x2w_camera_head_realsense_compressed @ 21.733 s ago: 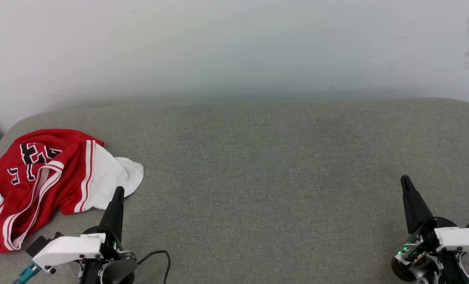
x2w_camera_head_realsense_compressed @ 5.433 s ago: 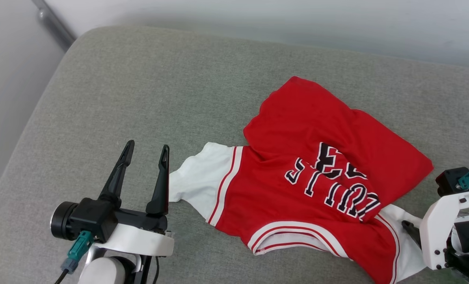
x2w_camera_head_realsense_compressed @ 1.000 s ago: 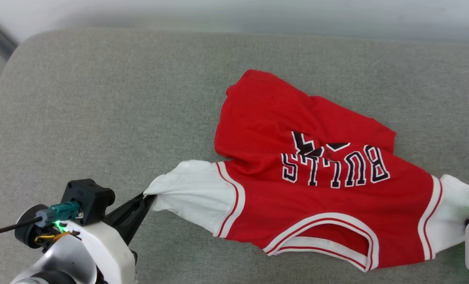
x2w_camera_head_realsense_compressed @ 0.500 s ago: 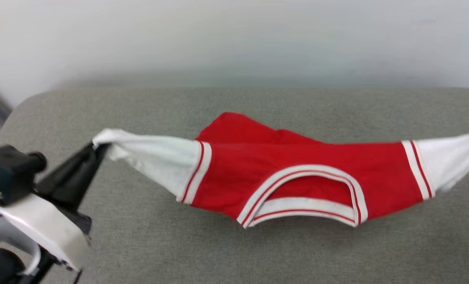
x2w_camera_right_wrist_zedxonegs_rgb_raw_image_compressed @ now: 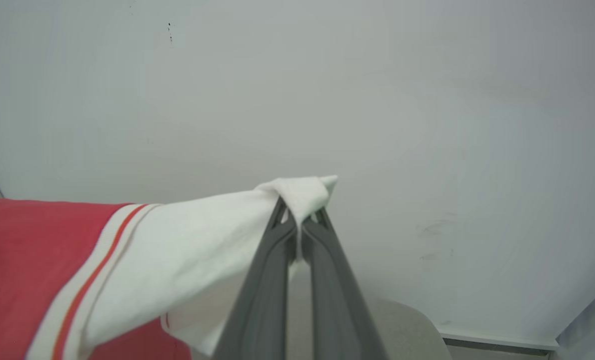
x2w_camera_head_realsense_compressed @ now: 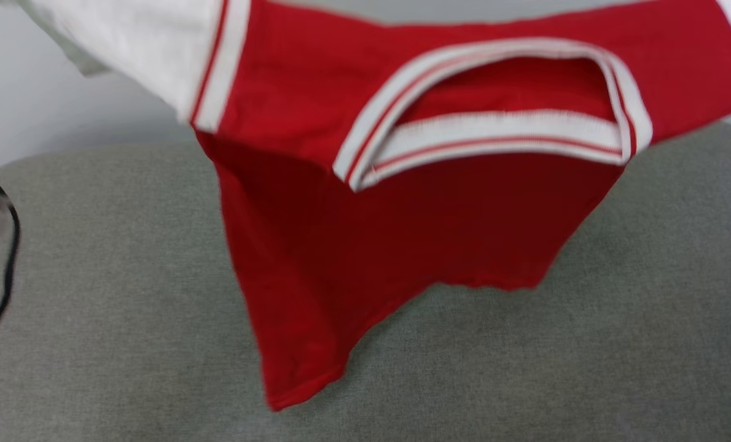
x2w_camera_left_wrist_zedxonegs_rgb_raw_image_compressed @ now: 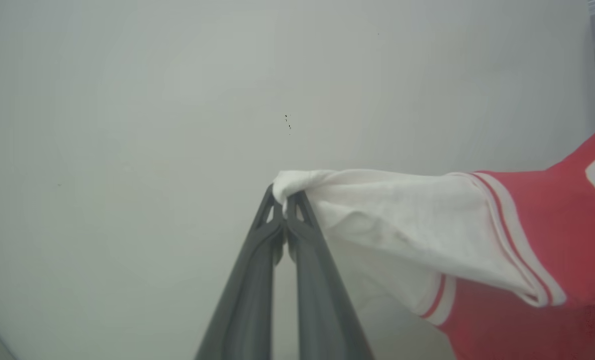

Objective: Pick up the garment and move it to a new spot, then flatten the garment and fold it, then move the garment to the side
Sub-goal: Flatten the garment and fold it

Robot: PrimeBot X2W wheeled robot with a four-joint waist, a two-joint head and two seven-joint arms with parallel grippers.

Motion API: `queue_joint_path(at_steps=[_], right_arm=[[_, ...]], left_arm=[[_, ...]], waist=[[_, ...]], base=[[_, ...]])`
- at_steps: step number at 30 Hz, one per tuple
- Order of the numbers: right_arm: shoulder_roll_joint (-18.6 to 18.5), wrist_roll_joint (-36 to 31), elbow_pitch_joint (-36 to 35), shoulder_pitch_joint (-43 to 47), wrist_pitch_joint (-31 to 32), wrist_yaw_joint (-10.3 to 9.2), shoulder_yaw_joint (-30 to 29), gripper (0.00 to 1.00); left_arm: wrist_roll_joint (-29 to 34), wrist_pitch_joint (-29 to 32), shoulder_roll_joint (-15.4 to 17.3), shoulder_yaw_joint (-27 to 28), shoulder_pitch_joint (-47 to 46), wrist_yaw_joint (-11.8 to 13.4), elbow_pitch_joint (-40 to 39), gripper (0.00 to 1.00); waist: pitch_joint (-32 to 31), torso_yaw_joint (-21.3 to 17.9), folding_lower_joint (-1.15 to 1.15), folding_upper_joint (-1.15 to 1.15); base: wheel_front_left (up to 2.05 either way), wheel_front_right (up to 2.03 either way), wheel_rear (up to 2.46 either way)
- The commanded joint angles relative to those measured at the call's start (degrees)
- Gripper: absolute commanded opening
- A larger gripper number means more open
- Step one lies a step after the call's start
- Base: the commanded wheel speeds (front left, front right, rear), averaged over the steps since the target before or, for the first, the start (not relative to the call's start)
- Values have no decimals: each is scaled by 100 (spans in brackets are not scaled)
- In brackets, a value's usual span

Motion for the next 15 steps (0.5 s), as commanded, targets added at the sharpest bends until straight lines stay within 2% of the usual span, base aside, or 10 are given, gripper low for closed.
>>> queue_joint_path(at_steps=[1,8,15], right_arm=[[-15,-13,161,-416,-81,-1,98,0],[-120,-262,696,-1796,-445,-1,589,0],[53,-669,1556,-3153,-948,-1,922,0]], left_arm=[[91,10,64,-52,-444,-21,216,0],[292,-52,85,-317,-2174,-69,1167,0],[479,-367,-181,-639,-3759,-170,2374,0]], waist=[[228,-53,0,0],[1035,-109,0,0],[1833,-86,0,0]], base=[[0,0,0],[0,0,0],[0,0,0]])
